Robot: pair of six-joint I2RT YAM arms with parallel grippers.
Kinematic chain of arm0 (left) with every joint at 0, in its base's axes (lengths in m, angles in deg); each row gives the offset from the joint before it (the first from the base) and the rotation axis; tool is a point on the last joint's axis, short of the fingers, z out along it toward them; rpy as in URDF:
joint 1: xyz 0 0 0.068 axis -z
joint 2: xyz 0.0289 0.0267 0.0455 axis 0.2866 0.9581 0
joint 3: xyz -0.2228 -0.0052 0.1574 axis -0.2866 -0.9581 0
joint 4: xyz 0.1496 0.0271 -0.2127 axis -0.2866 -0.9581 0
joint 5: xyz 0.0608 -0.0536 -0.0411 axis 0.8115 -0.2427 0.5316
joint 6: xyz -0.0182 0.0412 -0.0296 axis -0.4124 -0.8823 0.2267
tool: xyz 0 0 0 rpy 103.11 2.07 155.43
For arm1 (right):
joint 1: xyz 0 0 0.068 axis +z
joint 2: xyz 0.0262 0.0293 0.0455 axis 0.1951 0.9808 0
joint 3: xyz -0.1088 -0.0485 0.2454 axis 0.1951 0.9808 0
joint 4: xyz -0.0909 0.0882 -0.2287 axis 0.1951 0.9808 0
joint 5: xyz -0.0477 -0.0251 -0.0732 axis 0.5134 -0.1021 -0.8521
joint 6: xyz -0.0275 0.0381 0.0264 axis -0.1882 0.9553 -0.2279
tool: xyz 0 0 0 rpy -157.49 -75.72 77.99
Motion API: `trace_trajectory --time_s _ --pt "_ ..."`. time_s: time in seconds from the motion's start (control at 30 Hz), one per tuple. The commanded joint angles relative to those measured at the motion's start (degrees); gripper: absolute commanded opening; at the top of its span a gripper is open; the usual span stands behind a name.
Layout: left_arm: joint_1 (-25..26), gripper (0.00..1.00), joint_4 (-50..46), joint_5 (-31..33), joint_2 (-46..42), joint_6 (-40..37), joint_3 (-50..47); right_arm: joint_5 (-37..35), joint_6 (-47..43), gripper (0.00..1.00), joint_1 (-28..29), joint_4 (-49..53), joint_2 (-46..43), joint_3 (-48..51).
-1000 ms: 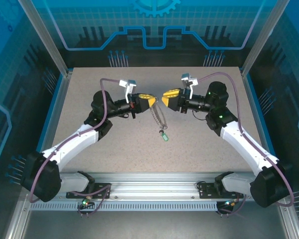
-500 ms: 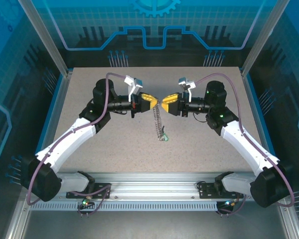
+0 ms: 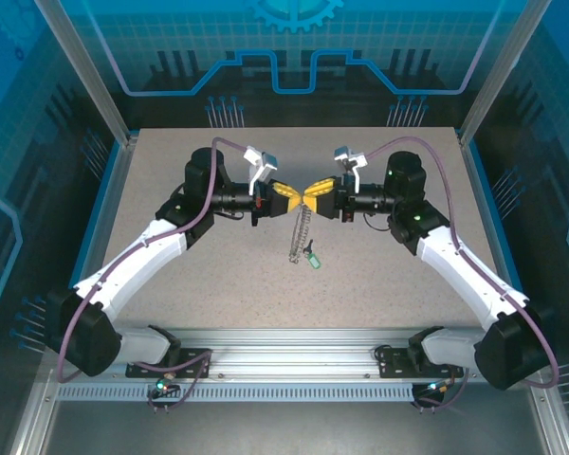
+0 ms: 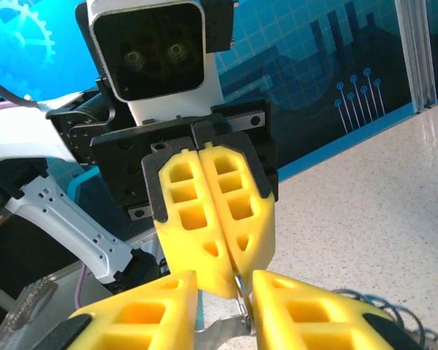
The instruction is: Put the keys on the keyring
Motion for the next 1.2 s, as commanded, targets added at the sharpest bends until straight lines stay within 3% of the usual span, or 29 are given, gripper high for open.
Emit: trace_trajectory --time_s 0.0,0.17,0.3,0.43,0.5,0.67,0.87,1.17 --pt "0.3 0.0 0.5 -2.1 0.3 -1.4 2.8 0.9 -1.0 0.24 1.1 0.2 0.8 -1.8" --pt "0.3 0.0 0.5 -2.0 0.5 -1.6 3.2 1.1 -1.5 0.16 1.4 0.8 1.1 -1.6" --pt "0.3 0.0 0.5 -1.9 0.4 -1.5 3.4 1.0 -2.1 0.0 1.4 1.3 0.9 -1.2" --pt "0.3 0.01 0.9 -0.4 0.3 0.1 3.5 -1.0 -2.6 0.0 1.4 1.0 0.3 -0.5" --pt "0.3 0.18 2.0 1.7 -0.8 1.5 2.6 -2.0 -1.9 0.0 0.9 -0.6 0.1 0.1" --pt "0.0 0.41 8.3 8.6 -5.2 4.9 -2.8 -2.8 1.2 0.0 0.0 -6.1 -0.5 1.6" --pt "-0.2 0.48 16.1 11.7 -7.7 11.9 -8.8 -3.8 5.1 0.0 0.0 -14.3 -1.1 3.5" --pt "-0.2 0.48 24.4 11.5 -6.8 18.4 -13.1 -6.5 10.1 0.0 0.3 -21.9 -2.0 5.7"
